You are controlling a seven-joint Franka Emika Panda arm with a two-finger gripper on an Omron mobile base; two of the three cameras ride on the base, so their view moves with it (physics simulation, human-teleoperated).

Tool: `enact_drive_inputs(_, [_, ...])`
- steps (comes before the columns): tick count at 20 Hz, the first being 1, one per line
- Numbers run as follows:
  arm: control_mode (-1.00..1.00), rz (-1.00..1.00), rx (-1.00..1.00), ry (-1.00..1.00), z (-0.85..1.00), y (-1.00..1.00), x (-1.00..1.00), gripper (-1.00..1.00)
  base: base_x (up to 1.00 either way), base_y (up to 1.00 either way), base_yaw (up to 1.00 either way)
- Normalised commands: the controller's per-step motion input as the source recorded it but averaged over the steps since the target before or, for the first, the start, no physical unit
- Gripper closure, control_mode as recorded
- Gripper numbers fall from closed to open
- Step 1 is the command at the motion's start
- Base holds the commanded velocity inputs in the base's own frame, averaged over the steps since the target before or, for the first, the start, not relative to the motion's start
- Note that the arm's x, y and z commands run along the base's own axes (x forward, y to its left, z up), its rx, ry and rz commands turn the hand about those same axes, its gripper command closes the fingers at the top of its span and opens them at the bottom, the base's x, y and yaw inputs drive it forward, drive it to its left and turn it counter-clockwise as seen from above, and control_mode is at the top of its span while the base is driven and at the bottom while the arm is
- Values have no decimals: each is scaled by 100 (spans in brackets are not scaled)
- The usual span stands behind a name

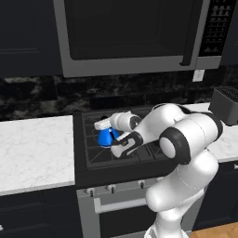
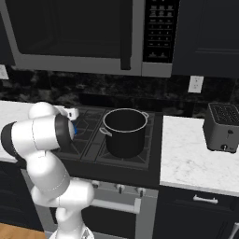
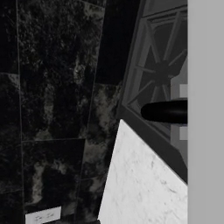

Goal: Pick the kettle from the counter and place it on a stove burner. Then turn the burner on.

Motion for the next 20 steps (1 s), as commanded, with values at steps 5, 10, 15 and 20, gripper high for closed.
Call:
enact_drive_inputs(5, [-100, 2, 2, 0, -13, 7, 0, 100, 0, 0, 0])
enact_drive_inputs(10, [-100, 3, 6, 0, -25, 0, 0, 100, 0, 0, 0])
enact_drive_inputs(15, [-100, 0, 1, 0, -6, 0, 0, 100, 0, 0, 0])
enact_drive_inputs(20, [-100, 0, 0, 0, 0, 0, 0, -100, 0, 0, 0])
